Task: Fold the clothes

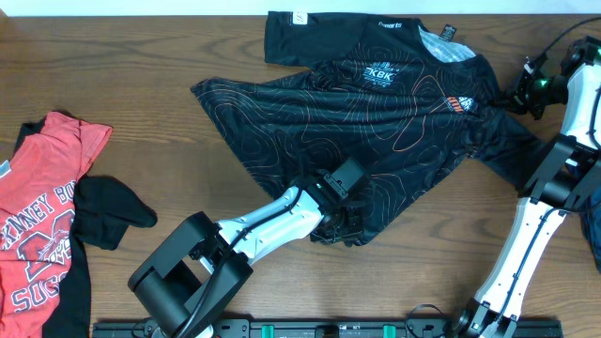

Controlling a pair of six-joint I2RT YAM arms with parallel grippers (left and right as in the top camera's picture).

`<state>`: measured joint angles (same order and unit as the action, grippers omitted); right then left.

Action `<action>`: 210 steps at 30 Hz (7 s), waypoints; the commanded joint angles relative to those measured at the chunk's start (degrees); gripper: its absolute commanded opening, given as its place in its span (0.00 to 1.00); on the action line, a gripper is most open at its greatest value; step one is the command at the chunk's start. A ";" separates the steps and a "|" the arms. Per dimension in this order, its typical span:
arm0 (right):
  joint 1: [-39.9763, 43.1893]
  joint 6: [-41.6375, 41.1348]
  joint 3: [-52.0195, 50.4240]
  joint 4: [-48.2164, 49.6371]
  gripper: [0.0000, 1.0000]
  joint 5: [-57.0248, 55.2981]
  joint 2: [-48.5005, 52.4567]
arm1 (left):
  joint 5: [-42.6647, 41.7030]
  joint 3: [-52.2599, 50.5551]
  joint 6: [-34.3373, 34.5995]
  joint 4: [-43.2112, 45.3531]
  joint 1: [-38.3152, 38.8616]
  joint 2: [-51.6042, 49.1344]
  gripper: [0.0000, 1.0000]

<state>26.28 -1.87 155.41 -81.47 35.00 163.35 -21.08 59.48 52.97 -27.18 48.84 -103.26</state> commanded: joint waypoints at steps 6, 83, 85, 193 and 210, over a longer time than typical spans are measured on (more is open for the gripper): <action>-0.94 1.36 -0.90 -0.68 0.01 -0.48 1.49 | -0.28 -0.17 0.42 -0.96 -0.31 -0.83 0.06; -9.42 3.04 -0.90 -9.27 0.01 -16.83 -50.58 | 28.48 58.90 -40.76 -36.79 -53.66 25.90 0.06; -9.42 2.27 -0.90 -10.23 0.01 -17.22 -53.86 | 29.42 64.04 -40.79 -39.80 -53.64 26.05 0.06; -14.43 8.70 0.09 -13.03 0.02 -9.73 -35.10 | 27.12 89.77 -37.48 -56.35 -48.96 -6.67 0.06; -15.58 4.24 0.09 -13.68 0.01 -15.78 -62.51 | 36.94 89.77 -40.94 -56.26 -36.04 21.84 0.06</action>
<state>11.75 4.16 154.89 -95.00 21.76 103.98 9.72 148.79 13.32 -82.91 10.68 -85.62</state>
